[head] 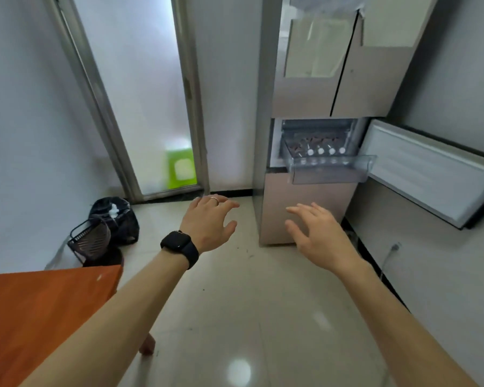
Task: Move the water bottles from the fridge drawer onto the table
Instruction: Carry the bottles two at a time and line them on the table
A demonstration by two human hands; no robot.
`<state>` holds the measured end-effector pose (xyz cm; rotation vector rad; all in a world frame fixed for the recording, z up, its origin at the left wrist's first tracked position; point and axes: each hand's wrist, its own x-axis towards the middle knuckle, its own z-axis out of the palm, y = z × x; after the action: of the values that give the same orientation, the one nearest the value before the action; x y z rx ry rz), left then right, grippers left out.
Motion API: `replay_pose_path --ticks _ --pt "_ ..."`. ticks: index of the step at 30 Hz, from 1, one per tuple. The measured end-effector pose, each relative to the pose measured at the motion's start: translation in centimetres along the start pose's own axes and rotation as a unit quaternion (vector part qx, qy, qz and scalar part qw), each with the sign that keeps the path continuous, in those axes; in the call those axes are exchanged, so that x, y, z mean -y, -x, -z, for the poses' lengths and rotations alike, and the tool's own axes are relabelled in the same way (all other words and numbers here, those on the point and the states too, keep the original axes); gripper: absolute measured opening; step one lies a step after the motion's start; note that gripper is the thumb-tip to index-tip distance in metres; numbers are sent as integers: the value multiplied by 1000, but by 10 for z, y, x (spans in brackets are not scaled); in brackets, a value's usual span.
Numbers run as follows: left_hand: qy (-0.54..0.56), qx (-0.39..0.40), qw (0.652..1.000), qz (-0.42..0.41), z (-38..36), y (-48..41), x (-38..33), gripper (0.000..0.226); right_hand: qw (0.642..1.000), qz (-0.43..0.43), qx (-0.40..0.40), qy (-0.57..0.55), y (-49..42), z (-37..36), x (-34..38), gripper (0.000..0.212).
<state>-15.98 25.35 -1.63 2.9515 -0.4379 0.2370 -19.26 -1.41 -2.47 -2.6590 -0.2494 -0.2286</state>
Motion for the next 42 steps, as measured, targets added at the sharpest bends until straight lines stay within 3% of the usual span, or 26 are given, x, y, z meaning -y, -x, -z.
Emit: replay_pose_path --ticks 14,25,31,35,42 --pt "33 6 993 -115 -52 -299 -71 50 989 -129 -60 24 -170 43 -185 48" --pt "26 59 988 -140 -115 -457 -110 50 986 -165 -32 -4 -285 39 -296 49" --pt "45 93 989 -102 -175 -562 -128 50 990 -138 -4 -38 -381 23 -377 51" --pt "112 102 988 -28 -213 -626 -145 49 990 -119 48 -58 -450 22 -434 50" --pt "216 192 950 117 -281 -692 -166 54 987 -91 124 -55 -547 3 -511 50"
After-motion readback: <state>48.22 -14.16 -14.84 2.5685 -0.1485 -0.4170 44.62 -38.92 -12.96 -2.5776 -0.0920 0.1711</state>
